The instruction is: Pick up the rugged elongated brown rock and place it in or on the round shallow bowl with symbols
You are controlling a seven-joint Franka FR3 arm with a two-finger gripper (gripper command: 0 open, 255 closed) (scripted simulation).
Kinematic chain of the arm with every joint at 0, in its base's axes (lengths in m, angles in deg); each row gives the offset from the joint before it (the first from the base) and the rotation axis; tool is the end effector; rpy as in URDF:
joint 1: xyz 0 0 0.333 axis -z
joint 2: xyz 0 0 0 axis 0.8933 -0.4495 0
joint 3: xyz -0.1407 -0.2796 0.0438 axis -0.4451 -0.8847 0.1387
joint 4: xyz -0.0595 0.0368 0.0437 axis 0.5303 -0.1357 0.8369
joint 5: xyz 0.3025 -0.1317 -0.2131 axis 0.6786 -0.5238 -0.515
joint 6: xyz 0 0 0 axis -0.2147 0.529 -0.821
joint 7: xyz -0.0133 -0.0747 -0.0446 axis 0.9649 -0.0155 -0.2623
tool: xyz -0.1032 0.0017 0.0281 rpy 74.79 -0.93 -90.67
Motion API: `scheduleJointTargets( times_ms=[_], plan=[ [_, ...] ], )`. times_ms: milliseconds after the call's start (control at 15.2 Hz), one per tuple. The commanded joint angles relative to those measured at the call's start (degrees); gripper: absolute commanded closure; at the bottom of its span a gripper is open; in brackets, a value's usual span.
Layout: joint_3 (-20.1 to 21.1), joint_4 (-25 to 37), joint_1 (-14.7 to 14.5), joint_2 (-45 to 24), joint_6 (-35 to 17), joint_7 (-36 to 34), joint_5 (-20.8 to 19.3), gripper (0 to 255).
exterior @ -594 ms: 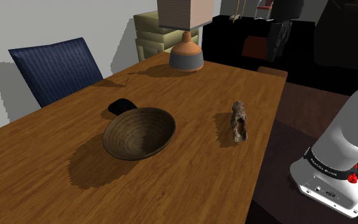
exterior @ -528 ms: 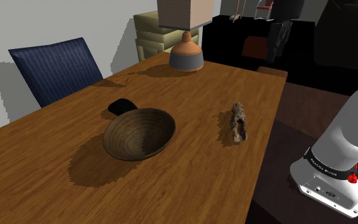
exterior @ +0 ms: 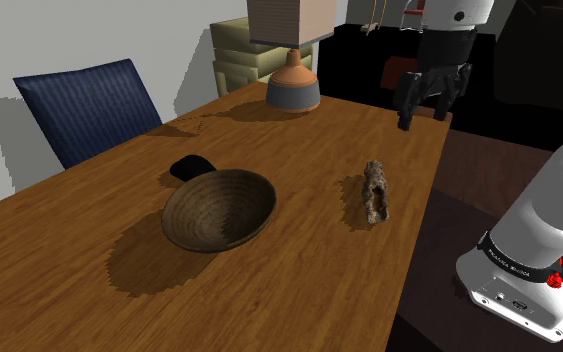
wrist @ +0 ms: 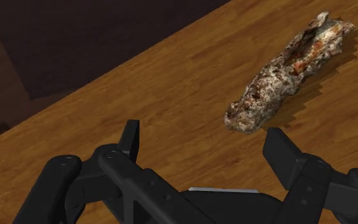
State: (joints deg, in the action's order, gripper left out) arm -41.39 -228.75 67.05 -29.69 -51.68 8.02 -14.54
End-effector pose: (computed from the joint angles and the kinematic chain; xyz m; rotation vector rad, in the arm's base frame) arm 0.2634 0.1049 0.5388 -3.0838 0.5135 0.1159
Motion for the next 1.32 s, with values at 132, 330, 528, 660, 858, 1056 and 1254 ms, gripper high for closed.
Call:
scheduleJointTargets(
  times_ms=[132,330,528,660,858,1056,1254],
  plan=[
    [11.1,-1.2,3.0,0.3,-3.3,-18.9,5.9,0],
    [19.6,0.0,6.5,-1.8,-6.0,-32.2,9.5,0],
    [25.8,0.8,9.6,-3.9,-8.5,-40.7,11.6,0],
    [26.4,-0.6,9.4,-3.9,-9.9,-40.6,12.2,0],
    [27.4,-2.7,9.2,-4.0,-12.1,-40.4,13.0,0],
    [28.0,-3.7,9.0,-4.1,-13.3,-40.3,13.5,0],
    [28.0,-3.7,9.1,-4.1,-13.3,-40.3,13.5,0]
  ],
)
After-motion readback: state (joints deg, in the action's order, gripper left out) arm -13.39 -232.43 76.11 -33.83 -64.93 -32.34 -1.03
